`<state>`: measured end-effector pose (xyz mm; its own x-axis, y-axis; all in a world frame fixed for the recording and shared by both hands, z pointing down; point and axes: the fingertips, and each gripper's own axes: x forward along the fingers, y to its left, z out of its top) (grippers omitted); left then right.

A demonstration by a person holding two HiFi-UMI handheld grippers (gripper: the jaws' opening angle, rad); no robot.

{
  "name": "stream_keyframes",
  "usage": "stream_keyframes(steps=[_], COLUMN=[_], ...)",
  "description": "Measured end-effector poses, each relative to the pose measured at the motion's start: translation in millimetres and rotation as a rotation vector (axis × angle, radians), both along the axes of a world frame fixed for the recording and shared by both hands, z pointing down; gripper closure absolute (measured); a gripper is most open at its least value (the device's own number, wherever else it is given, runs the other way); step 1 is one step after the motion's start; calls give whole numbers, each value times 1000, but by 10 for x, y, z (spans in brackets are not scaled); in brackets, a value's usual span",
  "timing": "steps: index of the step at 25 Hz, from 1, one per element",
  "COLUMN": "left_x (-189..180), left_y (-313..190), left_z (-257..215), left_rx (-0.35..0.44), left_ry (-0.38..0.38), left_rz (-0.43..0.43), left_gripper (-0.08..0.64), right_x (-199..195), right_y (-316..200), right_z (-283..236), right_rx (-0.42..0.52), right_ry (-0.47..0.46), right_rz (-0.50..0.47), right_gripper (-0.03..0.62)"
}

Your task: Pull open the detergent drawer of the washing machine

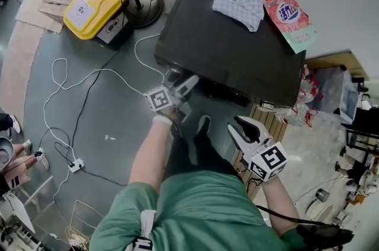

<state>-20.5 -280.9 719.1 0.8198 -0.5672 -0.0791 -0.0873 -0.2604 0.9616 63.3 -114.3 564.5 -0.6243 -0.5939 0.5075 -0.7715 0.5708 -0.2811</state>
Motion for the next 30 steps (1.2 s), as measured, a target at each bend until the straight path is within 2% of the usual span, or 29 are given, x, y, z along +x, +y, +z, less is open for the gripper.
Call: stream_keyframes(steps=[4,9,15,20,24,30], left_x=[-32,-102,-211,-310,-381,-442], left_y=[9,156,509,724,909,1048], left_z=[-38,-77,-37,-157,-96,-173], left_rx=[-18,22,13,52,34,53], left_ry=[78,100,55,53,33,53], left_rz=[-27,-16,7,13,18,-3], left_gripper=[158,218,206,200,198,196], right_x=[-43,-5,32,-39,-83,-127], right_y=[165,190,58,-36,-20,47], right_z=[42,7,-22,-98,-114,-136], right_rx=[-33,-36,-19,5,18,20], right_ry=[5,-17,-34,-50,-46,-66], right_rz=[-11,12,32,9,15,-5], right_gripper=[491,491,491,491,491,491])
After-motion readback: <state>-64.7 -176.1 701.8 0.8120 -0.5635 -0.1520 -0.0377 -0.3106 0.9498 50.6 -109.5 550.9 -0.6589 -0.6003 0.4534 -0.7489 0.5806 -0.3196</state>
